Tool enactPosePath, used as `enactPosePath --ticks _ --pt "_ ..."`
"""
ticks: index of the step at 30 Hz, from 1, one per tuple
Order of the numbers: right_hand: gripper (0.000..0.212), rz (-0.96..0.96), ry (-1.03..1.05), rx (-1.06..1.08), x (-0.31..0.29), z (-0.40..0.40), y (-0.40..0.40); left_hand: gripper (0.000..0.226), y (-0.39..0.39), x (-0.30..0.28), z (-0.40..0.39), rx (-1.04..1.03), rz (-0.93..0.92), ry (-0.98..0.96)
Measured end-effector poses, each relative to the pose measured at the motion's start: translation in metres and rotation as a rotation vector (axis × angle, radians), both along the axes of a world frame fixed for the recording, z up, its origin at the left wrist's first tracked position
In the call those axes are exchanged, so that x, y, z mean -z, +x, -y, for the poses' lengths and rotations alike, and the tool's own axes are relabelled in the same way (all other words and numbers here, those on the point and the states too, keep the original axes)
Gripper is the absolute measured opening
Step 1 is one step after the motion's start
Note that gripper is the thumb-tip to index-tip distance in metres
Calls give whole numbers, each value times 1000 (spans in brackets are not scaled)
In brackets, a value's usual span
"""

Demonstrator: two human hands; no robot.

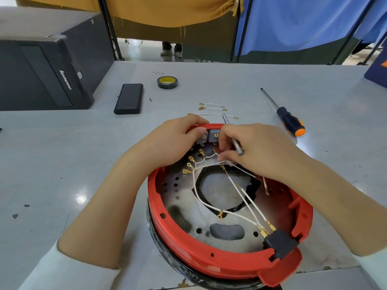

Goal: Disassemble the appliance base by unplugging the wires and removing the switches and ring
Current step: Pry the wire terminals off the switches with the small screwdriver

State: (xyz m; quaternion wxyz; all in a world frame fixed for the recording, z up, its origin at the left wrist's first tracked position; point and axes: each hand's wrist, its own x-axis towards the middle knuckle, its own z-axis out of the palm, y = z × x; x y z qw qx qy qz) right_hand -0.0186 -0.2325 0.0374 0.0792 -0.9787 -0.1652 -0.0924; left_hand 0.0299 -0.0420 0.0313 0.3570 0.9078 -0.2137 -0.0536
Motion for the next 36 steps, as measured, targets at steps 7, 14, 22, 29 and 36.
enactPosePath --ticks 7,14,22,29,36 --pt "24 -46 36 -34 2 3 0 25 -1 0 1 -6 -1 -6" --pt "28 -164 119 -83 -3 0 -3 26 -3 1 0 -3 -2 -13" --pt "31 11 235 -112 -5 -2 -10 27 -1 1 0 2 30 4" --pt "33 144 320 -98 -6 -3 -13 34 -9 -6 2 77 262 -91" --pt "34 200 405 -61 -6 -3 -11 39 -11 -10 3 134 214 -77"
